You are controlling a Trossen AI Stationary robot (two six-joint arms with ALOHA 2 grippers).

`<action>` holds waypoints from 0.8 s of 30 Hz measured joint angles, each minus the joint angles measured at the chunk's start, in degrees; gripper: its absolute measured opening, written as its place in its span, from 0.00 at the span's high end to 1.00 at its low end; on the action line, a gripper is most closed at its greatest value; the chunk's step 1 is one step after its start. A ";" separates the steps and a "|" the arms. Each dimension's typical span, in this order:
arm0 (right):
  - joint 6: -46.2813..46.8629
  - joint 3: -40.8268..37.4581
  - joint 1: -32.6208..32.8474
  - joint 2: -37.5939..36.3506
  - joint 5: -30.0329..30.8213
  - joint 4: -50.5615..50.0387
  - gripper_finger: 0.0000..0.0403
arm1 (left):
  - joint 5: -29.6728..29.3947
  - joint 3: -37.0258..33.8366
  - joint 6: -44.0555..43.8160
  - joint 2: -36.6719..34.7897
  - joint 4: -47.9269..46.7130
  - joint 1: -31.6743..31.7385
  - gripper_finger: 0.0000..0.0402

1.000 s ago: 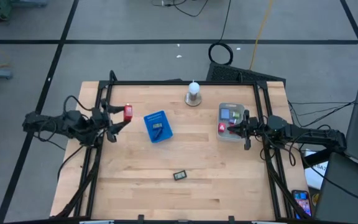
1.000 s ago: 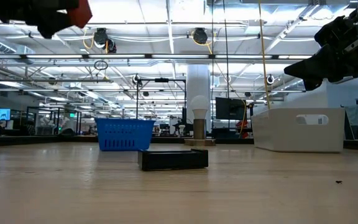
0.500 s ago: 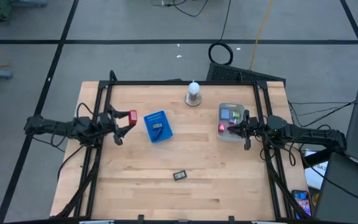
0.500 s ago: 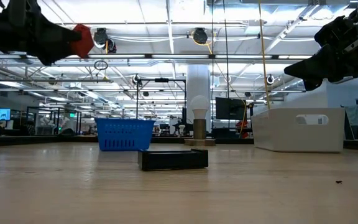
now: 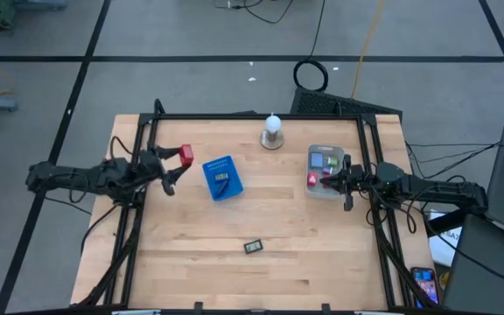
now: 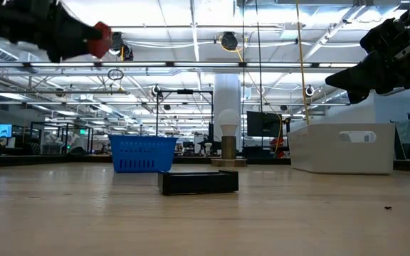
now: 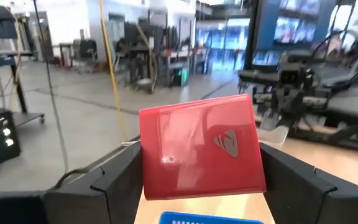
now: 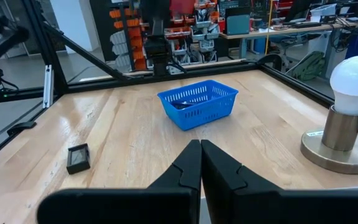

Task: Pick & Place Office items
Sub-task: Put the red charger adapter into the gray bin

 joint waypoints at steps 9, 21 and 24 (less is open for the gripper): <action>-0.17 0.00 0.02 0.00 0.04 -0.02 1.00 | 3.14 26.87 -4.37 24.71 -31.02 3.57 0.33; -0.02 0.00 0.00 0.00 0.04 -0.16 1.00 | 15.91 36.34 -6.54 55.55 -35.49 10.87 0.33; -0.02 0.00 0.02 0.00 0.04 -0.30 1.00 | 18.81 37.32 -7.03 61.57 -35.26 13.11 0.33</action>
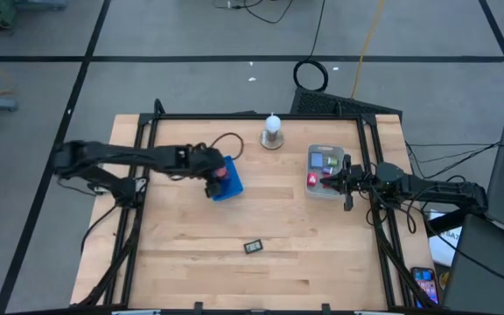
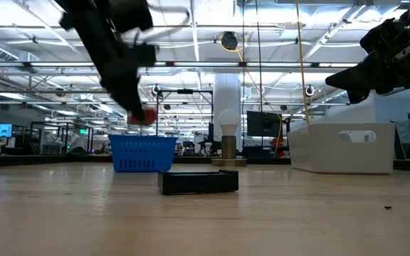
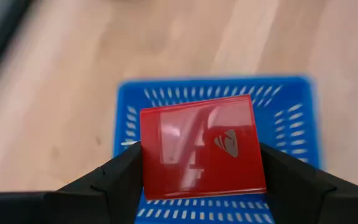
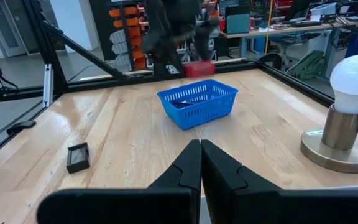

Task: Pick & Place Office items
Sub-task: Put the red charger adapter into the gray bin

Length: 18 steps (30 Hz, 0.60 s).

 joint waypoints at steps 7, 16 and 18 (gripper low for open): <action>-0.17 0.02 0.00 0.02 0.00 -0.10 1.00 | 3.03 0.01 1.28 10.74 3.14 3.65 0.33; -0.17 0.02 0.00 0.04 0.04 -0.38 1.00 | 5.26 0.10 3.42 15.35 6.22 4.94 0.33; -0.17 0.02 0.00 0.04 0.05 -0.41 1.00 | 5.42 0.09 3.43 15.43 6.22 4.94 0.33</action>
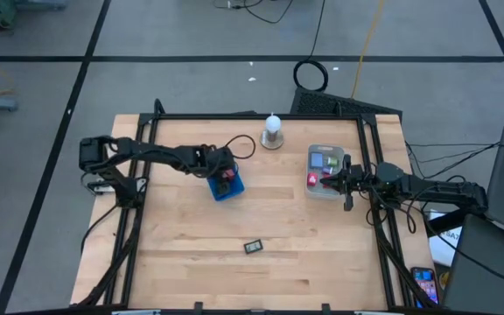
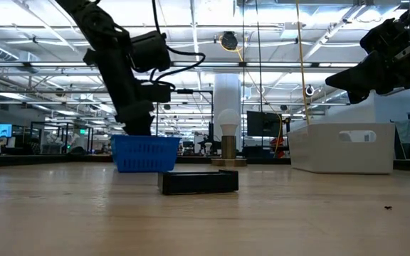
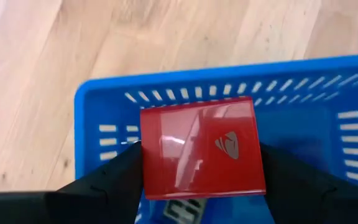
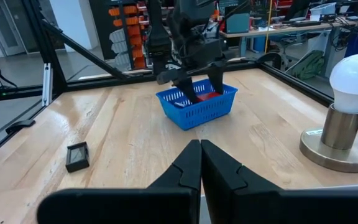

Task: Pick & Place Office items
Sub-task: Put the red charger adapter into the gray bin

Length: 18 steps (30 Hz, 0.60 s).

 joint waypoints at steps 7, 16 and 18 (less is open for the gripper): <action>0.07 0.00 0.00 0.00 0.00 -0.06 1.00 | -0.21 -0.17 1.32 -1.76 -0.58 -1.05 0.10; 0.16 0.00 0.00 0.00 0.05 -0.05 1.00 | 0.17 1.92 4.78 -18.16 -5.18 -3.65 0.08; 0.17 0.00 0.00 0.00 0.02 -0.08 1.00 | 2.22 1.65 7.55 -24.19 -4.41 -4.68 0.13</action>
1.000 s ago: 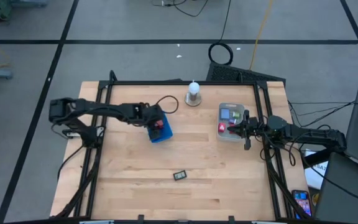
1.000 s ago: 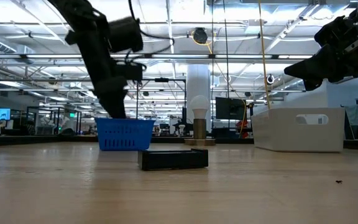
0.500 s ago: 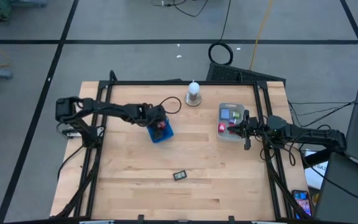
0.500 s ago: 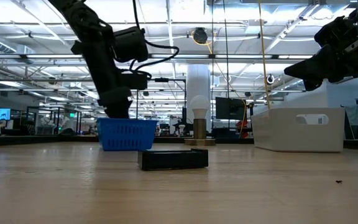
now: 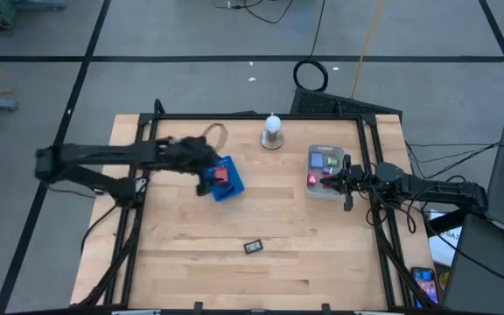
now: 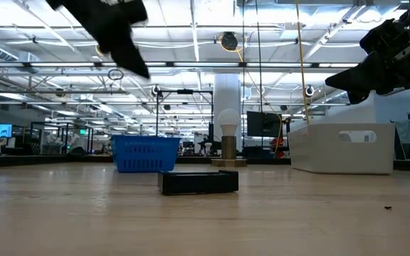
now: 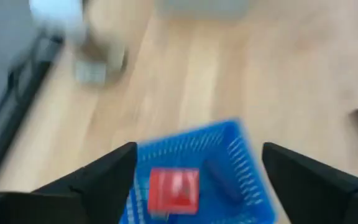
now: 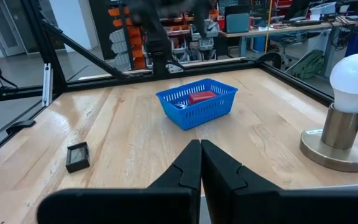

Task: Pick & Place Office items
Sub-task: Put the red charger adapter into the gray bin

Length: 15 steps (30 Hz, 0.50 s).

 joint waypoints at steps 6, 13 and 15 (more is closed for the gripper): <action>0.00 0.00 0.00 0.00 0.04 0.00 1.00 | 5.95 -5.11 8.99 -19.28 1.86 -4.01 0.42; -0.81 0.00 0.00 0.00 0.02 -0.04 1.00 | 5.73 -14.91 9.50 -36.93 7.12 -3.66 0.90; -0.81 0.00 0.00 0.00 0.02 -0.04 1.00 | 8.06 -18.25 9.42 -40.55 8.88 -2.86 0.97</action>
